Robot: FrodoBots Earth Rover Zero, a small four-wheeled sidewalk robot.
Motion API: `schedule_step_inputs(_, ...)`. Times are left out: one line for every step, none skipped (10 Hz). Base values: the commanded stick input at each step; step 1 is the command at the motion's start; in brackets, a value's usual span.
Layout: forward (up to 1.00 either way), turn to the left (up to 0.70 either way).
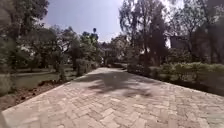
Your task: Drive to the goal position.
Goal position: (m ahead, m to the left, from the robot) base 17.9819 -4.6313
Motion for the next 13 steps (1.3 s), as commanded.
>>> schedule_step_inputs(0.50,0.00)
schedule_step_inputs(0.50,0.00)
schedule_step_inputs(0.50,0.00)
schedule_step_inputs(0.50,0.00)
schedule_step_inputs(0.50,0.00)
schedule_step_inputs(0.50,0.00)
schedule_step_inputs(0.50,0.00)
schedule_step_inputs(0.50,0.00)
schedule_step_inputs(0.50,0.00)
schedule_step_inputs(0.50,0.00)
schedule_step_inputs(0.50,0.00)
schedule_step_inputs(0.50,0.00)
schedule_step_inputs(0.50,0.00)
